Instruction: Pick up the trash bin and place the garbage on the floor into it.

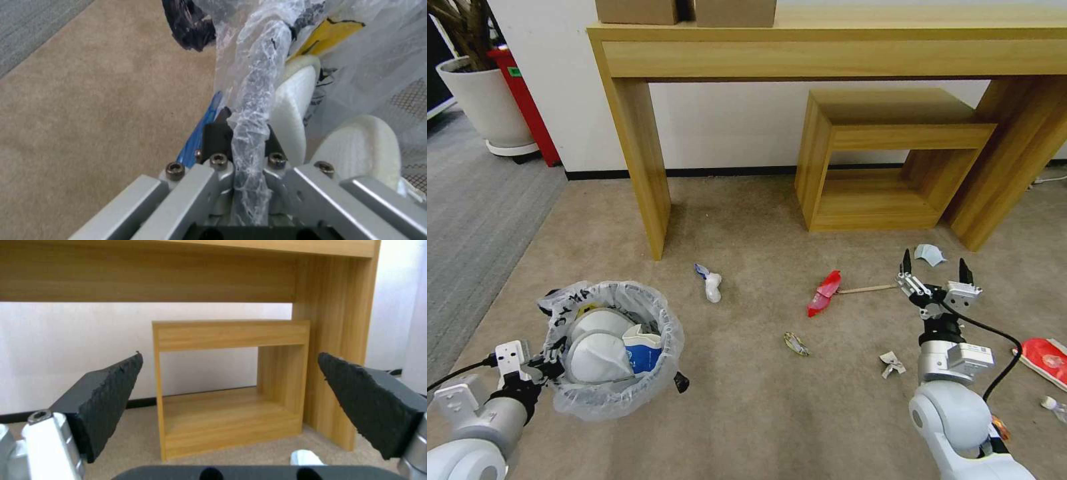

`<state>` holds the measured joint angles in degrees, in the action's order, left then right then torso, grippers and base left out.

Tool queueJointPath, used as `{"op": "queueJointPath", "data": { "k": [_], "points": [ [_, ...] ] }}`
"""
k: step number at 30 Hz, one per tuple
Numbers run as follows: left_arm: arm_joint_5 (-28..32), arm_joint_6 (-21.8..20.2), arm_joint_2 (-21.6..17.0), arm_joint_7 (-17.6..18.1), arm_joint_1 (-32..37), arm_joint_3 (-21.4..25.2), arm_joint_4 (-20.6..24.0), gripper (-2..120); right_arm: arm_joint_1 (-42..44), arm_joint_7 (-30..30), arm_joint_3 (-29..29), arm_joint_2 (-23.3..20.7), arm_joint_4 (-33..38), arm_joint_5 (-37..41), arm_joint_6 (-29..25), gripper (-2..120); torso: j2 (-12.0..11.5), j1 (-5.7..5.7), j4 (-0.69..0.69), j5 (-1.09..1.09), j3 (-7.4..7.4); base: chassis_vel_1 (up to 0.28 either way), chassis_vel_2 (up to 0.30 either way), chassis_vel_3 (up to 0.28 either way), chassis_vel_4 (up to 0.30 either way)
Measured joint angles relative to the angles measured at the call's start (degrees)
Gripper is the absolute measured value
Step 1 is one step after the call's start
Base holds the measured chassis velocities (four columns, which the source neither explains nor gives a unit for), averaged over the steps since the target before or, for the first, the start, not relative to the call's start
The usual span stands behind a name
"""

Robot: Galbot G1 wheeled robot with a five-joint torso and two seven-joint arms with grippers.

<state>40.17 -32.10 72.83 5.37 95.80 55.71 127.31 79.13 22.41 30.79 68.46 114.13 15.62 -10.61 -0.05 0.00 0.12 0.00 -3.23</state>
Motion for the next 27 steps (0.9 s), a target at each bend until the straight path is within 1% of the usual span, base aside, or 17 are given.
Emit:
{"op": "queueJointPath", "data": {
  "k": [15, 27],
  "points": [
    [0.41, -0.25, -0.45, 0.22, -0.11, 0.00, -0.42, 1, 0.08, -0.01, -0.12, 0.26, 0.00, -0.32, 0.10, 100, 0.00, 0.00, 0.00, 0.00, 0.00, -0.105, 0.093, 0.106, -0.100],
    [0.29, -0.25, -0.28, 0.21, -0.19, -0.17, -0.98, 1, 0.15, -0.06, -0.42, 0.43, -0.48, -0.94, -0.27, 100, 0.00, 0.00, 0.00, 0.00, 0.00, -0.067, 0.072, 0.076, -0.071]
  ]
}}
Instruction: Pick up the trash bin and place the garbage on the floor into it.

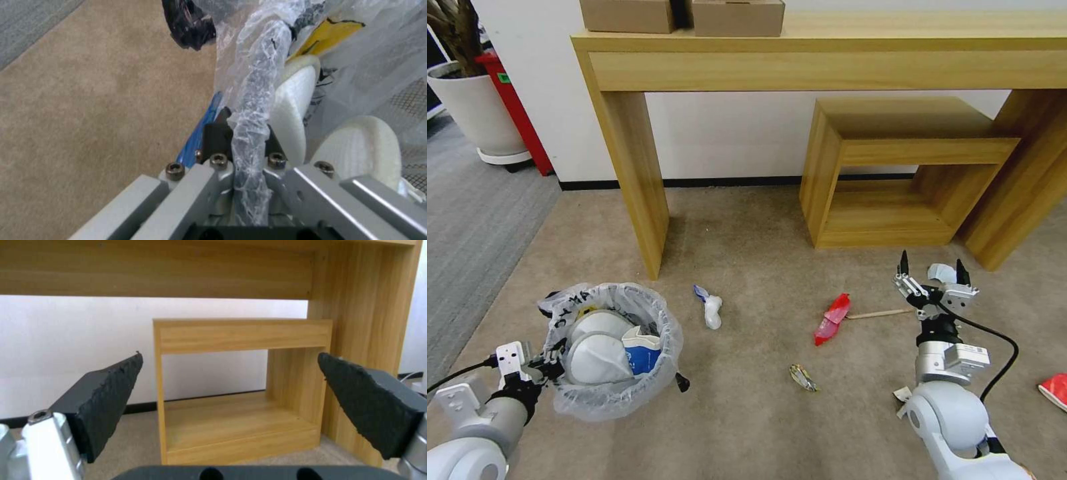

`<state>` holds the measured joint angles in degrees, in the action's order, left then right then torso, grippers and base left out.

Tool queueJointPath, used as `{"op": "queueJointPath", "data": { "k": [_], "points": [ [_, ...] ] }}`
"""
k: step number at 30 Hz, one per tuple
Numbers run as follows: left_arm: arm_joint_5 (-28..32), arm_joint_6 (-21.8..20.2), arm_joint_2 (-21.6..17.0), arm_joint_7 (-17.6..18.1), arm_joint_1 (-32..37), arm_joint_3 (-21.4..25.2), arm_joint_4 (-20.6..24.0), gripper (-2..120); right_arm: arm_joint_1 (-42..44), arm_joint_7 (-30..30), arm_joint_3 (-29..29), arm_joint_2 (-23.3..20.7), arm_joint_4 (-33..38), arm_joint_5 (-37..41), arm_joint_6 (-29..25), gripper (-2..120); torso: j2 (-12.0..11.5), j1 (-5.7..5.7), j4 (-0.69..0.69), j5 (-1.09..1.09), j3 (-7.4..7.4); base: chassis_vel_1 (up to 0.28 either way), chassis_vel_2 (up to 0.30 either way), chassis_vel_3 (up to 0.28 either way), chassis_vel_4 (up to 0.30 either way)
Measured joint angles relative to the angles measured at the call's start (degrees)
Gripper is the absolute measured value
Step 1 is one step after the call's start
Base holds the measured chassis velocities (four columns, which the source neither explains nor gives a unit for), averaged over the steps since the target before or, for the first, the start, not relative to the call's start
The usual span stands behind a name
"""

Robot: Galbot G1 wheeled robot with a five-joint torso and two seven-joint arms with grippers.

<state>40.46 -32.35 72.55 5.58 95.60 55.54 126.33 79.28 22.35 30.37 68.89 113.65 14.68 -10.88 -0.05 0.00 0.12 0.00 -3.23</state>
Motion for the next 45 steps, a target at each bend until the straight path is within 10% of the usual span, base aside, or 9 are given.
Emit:
{"op": "queueJointPath", "data": {
  "k": [25, 45],
  "points": [
    [-0.93, 0.00, 0.48, -0.18, -0.52, -0.37, -1.51, 1, -0.38, 0.50, -5.35, -6.37, 0.41, 8.24, 4.40, 100, 0.00, 0.00, 0.00, 0.01, 0.00, -0.015, 0.016, 0.016, -0.017],
    [-3.36, 1.01, 4.53, -0.40, -0.18, 0.26, -1.68, 1, -11.79, 9.15, -26.80, -25.17, 0.15, 41.46, 42.30, 100, 0.00, 0.01, 0.01, 0.00, 0.00, 0.000, 0.000, 0.000, 0.000]
  ]
}}
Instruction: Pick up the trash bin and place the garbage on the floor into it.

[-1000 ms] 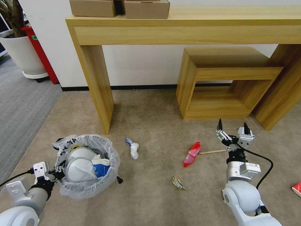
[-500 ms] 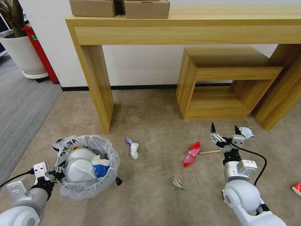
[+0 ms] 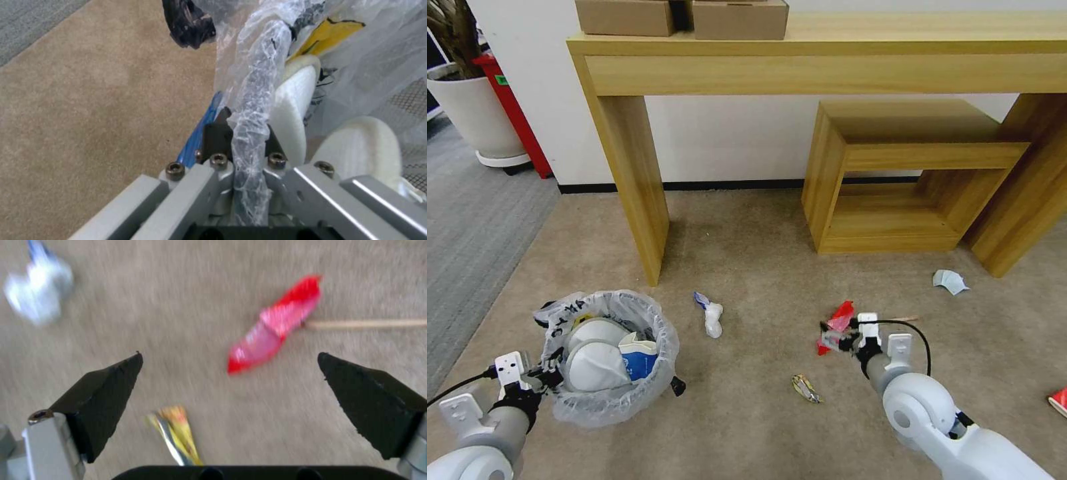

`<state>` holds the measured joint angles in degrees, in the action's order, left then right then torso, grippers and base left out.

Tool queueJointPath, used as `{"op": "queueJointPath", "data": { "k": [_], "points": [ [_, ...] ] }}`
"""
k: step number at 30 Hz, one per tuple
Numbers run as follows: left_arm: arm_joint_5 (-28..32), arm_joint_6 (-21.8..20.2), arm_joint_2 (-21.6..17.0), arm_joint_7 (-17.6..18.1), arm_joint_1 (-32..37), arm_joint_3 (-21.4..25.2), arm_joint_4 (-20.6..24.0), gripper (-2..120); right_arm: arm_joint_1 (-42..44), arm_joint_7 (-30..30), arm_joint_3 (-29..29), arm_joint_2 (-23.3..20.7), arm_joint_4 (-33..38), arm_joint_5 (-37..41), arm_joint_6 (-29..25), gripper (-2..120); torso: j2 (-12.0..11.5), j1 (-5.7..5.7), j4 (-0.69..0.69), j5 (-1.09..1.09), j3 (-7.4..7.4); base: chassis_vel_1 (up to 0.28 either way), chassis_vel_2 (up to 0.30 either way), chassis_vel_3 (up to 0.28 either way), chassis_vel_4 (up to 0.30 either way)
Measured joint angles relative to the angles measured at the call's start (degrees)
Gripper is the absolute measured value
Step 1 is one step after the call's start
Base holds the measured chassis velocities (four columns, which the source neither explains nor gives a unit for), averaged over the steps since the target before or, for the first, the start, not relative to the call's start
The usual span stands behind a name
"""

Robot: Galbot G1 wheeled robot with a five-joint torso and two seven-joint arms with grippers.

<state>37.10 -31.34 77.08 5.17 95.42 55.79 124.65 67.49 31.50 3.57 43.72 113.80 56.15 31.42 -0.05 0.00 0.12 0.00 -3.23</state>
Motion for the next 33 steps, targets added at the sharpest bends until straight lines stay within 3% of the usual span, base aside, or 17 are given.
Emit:
{"op": "queueJointPath", "data": {
  "k": [7, 14, 33],
  "points": [
    [-1.22, 0.50, 1.35, -0.02, 0.08, 0.02, 0.01, 1, -3.51, -0.83, -6.02, -3.43, -1.96, 1.56, 4.98, 100, 0.00, 0.00, -0.01, -0.01, 0.00, 0.000, 0.000, 0.000, 0.000],
    [-1.38, 0.57, 1.65, -0.06, -0.58, -0.34, -0.23, 1, -5.25, -1.28, -12.98, -4.08, -5.39, 0.22, 5.73, 100, 0.00, 0.00, 0.00, 0.00, 0.00, 0.000, 0.000, 0.000, 0.000],
    [-0.92, 0.89, 0.70, -0.08, -0.76, -0.66, -0.75, 1, -9.72, -4.55, -22.53, 5.09, -19.79, -8.99, 1.34, 100, 0.00, 0.00, -0.01, 0.00, 0.00, 0.000, 0.000, 0.000, 0.000]
  ]
}}
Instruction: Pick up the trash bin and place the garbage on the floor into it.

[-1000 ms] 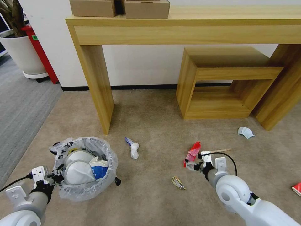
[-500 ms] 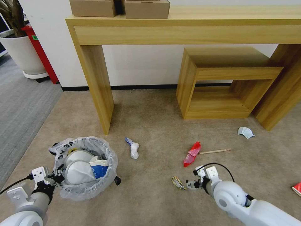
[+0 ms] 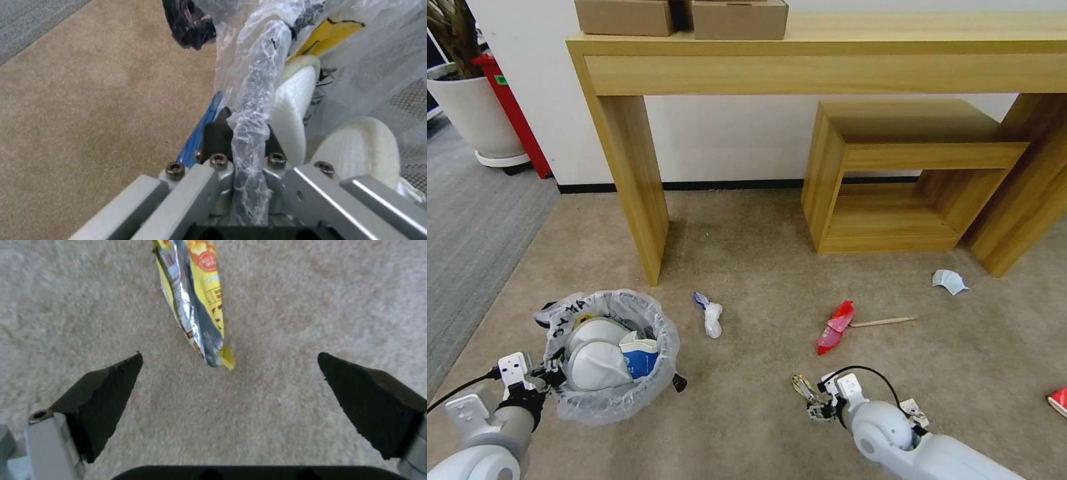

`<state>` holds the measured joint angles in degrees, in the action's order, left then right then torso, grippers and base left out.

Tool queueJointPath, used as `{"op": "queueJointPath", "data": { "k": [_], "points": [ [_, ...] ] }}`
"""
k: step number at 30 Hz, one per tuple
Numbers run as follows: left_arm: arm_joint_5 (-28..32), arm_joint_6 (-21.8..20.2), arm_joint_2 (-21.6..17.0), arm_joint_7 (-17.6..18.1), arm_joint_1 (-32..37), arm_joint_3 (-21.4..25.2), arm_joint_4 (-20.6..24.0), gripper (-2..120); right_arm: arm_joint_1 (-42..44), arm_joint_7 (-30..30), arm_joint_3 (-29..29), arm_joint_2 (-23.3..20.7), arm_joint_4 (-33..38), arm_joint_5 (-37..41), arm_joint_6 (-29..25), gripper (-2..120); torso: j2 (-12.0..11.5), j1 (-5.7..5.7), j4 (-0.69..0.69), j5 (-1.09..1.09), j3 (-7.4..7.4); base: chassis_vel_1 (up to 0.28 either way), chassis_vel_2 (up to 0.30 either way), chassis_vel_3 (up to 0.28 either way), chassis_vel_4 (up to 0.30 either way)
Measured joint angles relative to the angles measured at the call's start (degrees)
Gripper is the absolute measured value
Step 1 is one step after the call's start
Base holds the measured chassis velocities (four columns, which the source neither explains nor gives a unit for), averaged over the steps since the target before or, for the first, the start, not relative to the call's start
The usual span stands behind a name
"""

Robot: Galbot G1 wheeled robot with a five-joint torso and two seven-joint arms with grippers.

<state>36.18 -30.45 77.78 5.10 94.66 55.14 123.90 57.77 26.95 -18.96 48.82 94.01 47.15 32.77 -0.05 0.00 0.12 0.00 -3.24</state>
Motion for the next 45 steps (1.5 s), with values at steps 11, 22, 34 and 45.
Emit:
{"op": "queueJointPath", "data": {
  "k": [11, 22, 34, 45],
  "points": [
    [0.33, 0.35, 0.08, -0.17, 0.30, -0.08, 0.18, 1, -1.07, -0.74, -1.28, 2.72, -4.47, -3.51, -4.73, 98, 0.00, 0.00, 0.00, -0.01, 0.00, 0.000, 0.000, 0.000, 0.000],
    [0.63, 0.77, 0.03, -0.27, 0.61, -0.08, 0.65, 1, -1.83, -0.99, -3.24, 5.06, -8.89, -6.65, -8.42, 75, 0.00, 0.00, 0.00, 0.00, 0.00, 0.000, 0.000, 0.000, 0.000],
    [0.78, 0.98, 0.13, -0.31, 0.66, -0.05, 1.31, 1, -3.11, -1.18, -4.86, 6.82, -10.98, -7.88, -10.91, 29, 0.00, 0.00, 0.00, 0.00, 0.00, 0.000, 0.000, 0.000, 0.000],
    [0.79, 0.99, 0.21, -0.25, 0.54, -0.26, 0.91, 1, -1.97, -1.19, -4.29, 6.40, -11.07, -9.97, -13.12, 0, 0.00, 0.00, 0.00, 0.01, 0.00, 0.000, 0.000, 0.000, 0.000]
  ]
}}
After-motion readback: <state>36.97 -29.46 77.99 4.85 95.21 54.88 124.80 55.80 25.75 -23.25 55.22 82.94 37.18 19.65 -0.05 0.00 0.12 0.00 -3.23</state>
